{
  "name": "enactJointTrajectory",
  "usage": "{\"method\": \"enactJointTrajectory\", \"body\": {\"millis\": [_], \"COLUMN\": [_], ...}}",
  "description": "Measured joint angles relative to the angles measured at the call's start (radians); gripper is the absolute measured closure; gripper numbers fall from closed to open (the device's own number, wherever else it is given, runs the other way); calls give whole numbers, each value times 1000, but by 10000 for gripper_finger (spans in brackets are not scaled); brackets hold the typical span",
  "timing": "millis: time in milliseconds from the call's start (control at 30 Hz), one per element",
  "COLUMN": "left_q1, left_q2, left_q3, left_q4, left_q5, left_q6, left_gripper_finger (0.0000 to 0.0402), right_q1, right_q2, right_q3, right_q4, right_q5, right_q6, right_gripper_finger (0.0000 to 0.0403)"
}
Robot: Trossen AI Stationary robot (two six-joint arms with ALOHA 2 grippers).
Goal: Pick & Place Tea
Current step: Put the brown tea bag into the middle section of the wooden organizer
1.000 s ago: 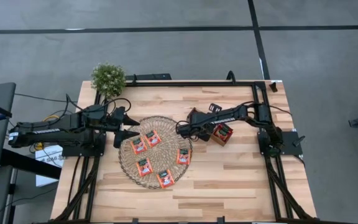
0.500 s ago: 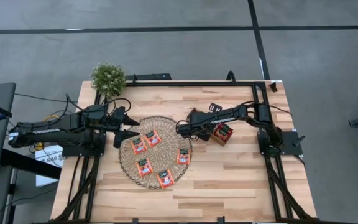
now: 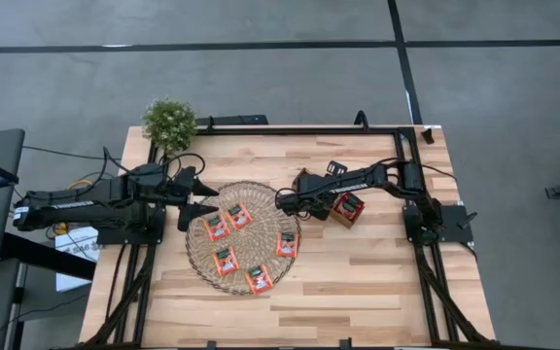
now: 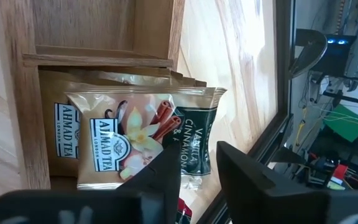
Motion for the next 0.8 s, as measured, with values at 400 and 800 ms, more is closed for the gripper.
{"method": "enactJointTrajectory", "body": {"millis": [400, 800], "left_q1": [0, 0], "left_q2": [0, 0], "left_q3": [0, 0], "left_q4": [0, 0], "left_q5": [0, 0], "left_q6": [0, -1], "left_gripper_finger": [161, 161], "right_q1": [0, 0], "right_q2": [0, -1], "right_q3": [9, 51], "right_q4": [-24, -53], "right_q5": [0, 3], "right_q6": [0, -13], "right_gripper_finger": [260, 249]}}
